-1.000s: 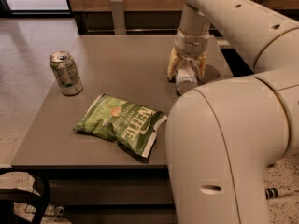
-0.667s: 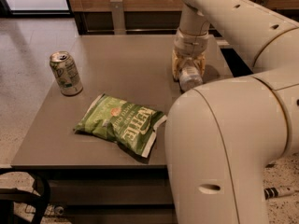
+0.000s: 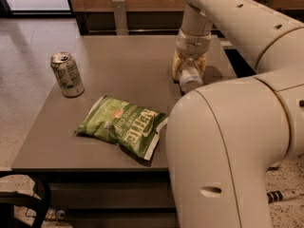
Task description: Place blue plastic bottle upright
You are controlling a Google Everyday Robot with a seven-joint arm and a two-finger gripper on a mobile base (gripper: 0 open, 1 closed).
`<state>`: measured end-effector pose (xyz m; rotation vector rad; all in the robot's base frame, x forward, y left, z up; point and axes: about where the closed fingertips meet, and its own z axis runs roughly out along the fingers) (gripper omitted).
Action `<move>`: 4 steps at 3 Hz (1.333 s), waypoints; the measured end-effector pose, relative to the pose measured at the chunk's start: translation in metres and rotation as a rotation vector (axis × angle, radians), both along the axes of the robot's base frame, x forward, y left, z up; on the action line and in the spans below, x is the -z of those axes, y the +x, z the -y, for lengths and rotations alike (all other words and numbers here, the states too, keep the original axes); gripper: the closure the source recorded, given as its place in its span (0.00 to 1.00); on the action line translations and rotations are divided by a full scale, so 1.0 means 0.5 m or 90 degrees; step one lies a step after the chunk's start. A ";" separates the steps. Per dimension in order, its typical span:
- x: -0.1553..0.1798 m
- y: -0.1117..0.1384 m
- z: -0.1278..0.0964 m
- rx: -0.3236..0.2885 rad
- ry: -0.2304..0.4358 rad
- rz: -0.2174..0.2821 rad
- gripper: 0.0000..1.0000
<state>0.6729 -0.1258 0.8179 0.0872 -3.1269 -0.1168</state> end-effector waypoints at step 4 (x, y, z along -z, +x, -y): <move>-0.161 0.014 0.074 -0.062 0.055 0.207 1.00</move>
Offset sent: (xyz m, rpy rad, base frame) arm -0.0040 -0.0290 0.0665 -0.0538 -0.2038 0.0220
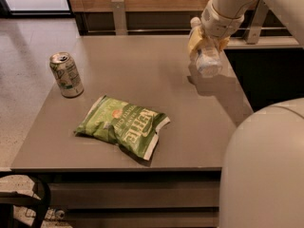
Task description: Place blue plastic bottle upright
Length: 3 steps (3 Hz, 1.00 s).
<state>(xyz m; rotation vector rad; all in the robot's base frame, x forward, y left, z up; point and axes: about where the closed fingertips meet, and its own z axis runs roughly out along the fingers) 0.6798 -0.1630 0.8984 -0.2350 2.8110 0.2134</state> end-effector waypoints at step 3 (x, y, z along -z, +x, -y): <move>-0.118 0.004 0.041 -0.175 0.097 0.214 1.00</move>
Offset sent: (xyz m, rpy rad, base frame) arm 0.0003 -0.0279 0.0759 0.1426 -0.3683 0.2652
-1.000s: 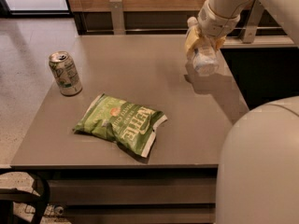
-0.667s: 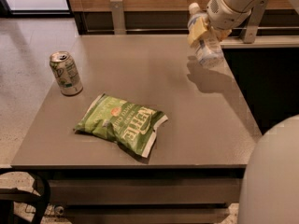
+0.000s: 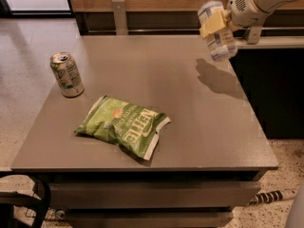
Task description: Place blue plastic bottle upright
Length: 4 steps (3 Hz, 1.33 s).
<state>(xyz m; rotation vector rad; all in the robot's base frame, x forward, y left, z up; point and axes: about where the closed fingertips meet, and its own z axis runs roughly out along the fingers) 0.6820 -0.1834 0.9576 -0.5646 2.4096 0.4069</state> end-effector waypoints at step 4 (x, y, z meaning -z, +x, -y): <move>-0.016 -0.014 -0.021 -0.326 0.057 0.244 1.00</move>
Offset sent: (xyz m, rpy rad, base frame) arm -0.0128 -0.0045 0.0209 0.0617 -0.3817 0.4723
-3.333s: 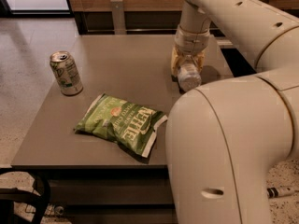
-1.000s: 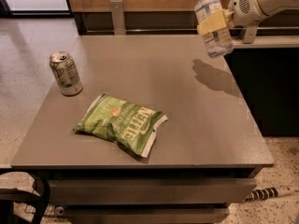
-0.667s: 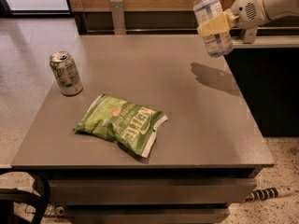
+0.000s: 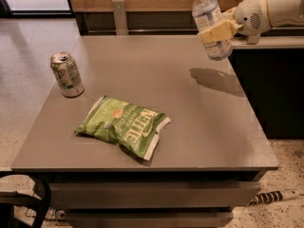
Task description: Place blue plastic bottle upright
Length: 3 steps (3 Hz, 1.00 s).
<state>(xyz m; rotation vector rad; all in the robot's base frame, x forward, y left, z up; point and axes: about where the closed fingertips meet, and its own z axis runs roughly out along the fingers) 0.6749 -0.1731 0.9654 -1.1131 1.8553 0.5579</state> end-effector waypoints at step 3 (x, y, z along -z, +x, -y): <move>0.062 0.045 -0.032 0.013 0.115 0.072 1.00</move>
Offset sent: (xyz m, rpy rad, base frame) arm 0.0094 0.0042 -0.0280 0.1605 -0.1023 -0.0498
